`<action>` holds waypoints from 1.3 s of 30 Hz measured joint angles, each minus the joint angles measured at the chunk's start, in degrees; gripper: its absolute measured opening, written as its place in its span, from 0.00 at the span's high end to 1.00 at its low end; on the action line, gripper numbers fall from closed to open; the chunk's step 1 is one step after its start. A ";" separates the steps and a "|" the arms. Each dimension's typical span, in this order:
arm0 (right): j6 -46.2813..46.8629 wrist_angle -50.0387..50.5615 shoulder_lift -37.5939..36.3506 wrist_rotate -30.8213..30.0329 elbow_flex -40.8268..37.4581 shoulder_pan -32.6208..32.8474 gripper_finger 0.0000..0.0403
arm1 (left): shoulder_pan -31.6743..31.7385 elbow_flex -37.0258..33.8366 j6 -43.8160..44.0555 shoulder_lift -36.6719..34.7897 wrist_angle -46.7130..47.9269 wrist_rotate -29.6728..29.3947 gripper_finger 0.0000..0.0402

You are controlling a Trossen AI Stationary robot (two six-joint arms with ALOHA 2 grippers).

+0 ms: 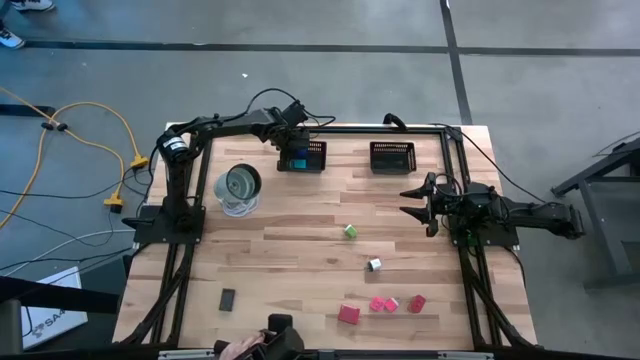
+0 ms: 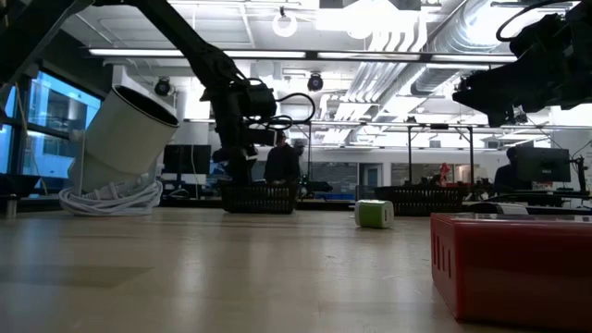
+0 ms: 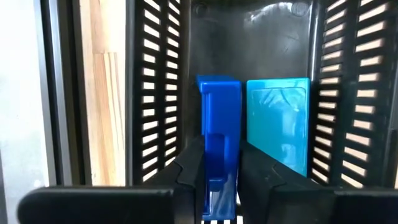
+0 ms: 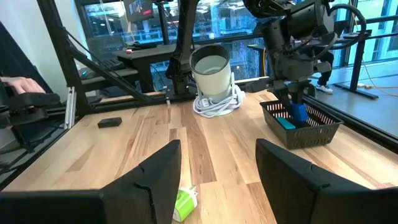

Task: Pick & Place Office items
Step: Put the blue digital clock into the left black bin

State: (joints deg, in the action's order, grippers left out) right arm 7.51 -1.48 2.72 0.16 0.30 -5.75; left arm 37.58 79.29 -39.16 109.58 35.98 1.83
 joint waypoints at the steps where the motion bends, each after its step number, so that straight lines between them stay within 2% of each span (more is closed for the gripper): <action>1: -0.02 0.00 0.00 0.00 0.00 0.01 0.52 | 0.00 0.00 0.00 0.00 -0.01 -0.05 0.82; 27: -0.02 0.00 0.02 0.00 0.01 0.01 0.52 | -0.02 0.11 0.16 -0.04 -0.10 1.41 0.81; 35: 0.00 0.00 0.00 0.00 0.00 0.01 0.52 | 0.00 0.15 0.43 -0.07 -0.08 1.39 0.66; 39: 0.00 0.00 0.02 0.00 0.00 0.01 0.52 | 0.00 0.17 0.11 -0.07 -0.27 1.39 0.63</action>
State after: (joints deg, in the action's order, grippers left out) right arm 7.51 -1.48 2.74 0.16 0.30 -5.74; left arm 37.58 79.46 -39.05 109.51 35.70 3.22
